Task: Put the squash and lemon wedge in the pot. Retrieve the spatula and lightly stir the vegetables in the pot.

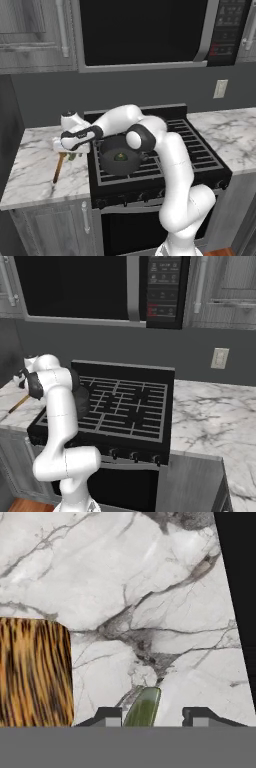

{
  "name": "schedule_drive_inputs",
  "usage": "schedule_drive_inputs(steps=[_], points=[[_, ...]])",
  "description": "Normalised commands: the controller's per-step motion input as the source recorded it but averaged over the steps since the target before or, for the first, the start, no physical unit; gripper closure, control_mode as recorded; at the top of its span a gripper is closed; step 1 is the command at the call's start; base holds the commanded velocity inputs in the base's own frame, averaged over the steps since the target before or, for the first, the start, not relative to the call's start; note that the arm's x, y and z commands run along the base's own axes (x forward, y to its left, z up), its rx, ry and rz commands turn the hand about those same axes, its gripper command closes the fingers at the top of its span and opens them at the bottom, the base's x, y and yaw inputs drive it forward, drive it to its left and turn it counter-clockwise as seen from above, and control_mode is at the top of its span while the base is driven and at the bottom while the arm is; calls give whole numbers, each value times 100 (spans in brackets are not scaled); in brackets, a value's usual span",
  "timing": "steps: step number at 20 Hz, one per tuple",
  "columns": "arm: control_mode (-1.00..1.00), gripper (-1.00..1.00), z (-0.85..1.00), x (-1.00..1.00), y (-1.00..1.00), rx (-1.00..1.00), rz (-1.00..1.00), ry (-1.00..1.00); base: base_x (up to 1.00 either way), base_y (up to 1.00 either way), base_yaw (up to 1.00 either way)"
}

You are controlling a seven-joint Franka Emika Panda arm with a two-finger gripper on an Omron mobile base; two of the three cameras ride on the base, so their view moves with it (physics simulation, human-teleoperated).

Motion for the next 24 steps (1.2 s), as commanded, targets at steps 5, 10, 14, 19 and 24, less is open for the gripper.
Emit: schedule_drive_inputs(steps=[5, 10, 14, 19, 24], points=[[-100, 100, -37, -9, 0, 0, -10, 7, 0, 0, 0], [-100, 100, -30, 0, 0, 0, -8, 4, 0, 0, 0], [-100, 100, -20, -8, 0, 0, -7, 0, 0, 0, 0], [-100, 100, -22, -23, 0, 0, -7, 0, 0, 0, 0], [-100, 100, -11, -22, 0, 0, -7, 0, 0, 0, 0]])
